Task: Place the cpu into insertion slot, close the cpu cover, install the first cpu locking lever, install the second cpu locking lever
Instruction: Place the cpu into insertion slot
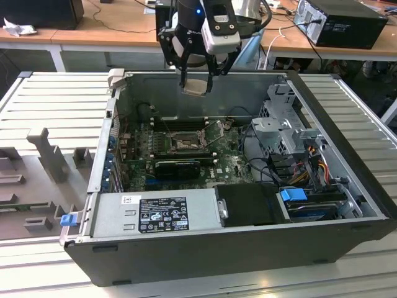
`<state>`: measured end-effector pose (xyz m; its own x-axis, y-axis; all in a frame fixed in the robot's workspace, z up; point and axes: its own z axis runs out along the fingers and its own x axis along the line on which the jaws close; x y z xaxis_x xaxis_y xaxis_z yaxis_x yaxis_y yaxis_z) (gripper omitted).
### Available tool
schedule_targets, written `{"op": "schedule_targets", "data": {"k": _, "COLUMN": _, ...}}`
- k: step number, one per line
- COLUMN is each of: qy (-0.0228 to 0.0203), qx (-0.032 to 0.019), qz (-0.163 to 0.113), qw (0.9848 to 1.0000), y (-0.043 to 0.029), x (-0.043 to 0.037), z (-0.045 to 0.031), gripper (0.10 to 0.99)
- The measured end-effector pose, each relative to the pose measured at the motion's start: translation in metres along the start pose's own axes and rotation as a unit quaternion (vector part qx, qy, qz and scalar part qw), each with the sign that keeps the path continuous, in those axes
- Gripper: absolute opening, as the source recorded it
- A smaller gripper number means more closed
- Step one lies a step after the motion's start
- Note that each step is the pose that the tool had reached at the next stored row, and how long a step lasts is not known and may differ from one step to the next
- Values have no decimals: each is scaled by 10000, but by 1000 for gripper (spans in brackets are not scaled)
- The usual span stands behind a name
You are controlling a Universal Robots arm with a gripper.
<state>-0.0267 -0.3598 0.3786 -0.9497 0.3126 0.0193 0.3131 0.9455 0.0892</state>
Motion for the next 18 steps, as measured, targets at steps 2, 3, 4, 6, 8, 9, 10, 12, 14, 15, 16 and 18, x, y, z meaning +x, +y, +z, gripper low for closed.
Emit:
{"op": "schedule_targets", "data": {"k": 2, "qy": -7, "qx": -1, "qz": 71, "qw": 10000, "y": 0, "x": 0, "z": 0, "gripper": 525}}
{"op": "schedule_targets", "data": {"k": 3, "qy": -8, "qx": -2, "qz": 92, "qw": 10000, "y": 0, "x": 0, "z": 0, "gripper": 525}}
{"op": "schedule_targets", "data": {"k": 4, "qy": -12, "qx": -2, "qz": 131, "qw": 9999, "y": 0, "x": 0, "z": 0, "gripper": 525}}
{"op": "schedule_targets", "data": {"k": 6, "qy": -18, "qx": -4, "qz": 195, "qw": 9998, "y": 0, "x": 0, "z": 0, "gripper": 525}}
{"op": "schedule_targets", "data": {"k": 8, "qy": -22, "qx": -4, "qz": 244, "qw": 9997, "y": 0, "x": 0, "z": 0, "gripper": 525}}
{"op": "schedule_targets", "data": {"k": 9, "qy": -24, "qx": -5, "qz": 265, "qw": 9996, "y": 0, "x": 0, "z": 0, "gripper": 525}}
{"op": "schedule_targets", "data": {"k": 10, "qy": -27, "qx": -5, "qz": 294, "qw": 9996, "y": 0, "x": 0, "z": 0, "gripper": 525}}
{"op": "schedule_targets", "data": {"k": 12, "qy": -31, "qx": -6, "qz": 347, "qw": 9994, "y": 0, "x": 0, "z": 0, "gripper": 525}}
{"op": "schedule_targets", "data": {"k": 14, "qy": -35, "qx": -7, "qz": 392, "qw": 9992, "y": 0, "x": 0, "z": 0, "gripper": 525}}
{"op": "schedule_targets", "data": {"k": 15, "qy": -37, "qx": -7, "qz": 414, "qw": 9991, "y": 0, "x": 0, "z": 0, "gripper": 525}}
{"op": "schedule_targets", "data": {"k": 16, "qy": -40, "qx": -8, "qz": 447, "qw": 9990, "y": 0, "x": 0, "z": 0, "gripper": 525}}
{"op": "schedule_targets", "data": {"k": 18, "qy": -47, "qx": -9, "qz": 516, "qw": 9987, "y": 0, "x": 0, "z": 0, "gripper": 525}}
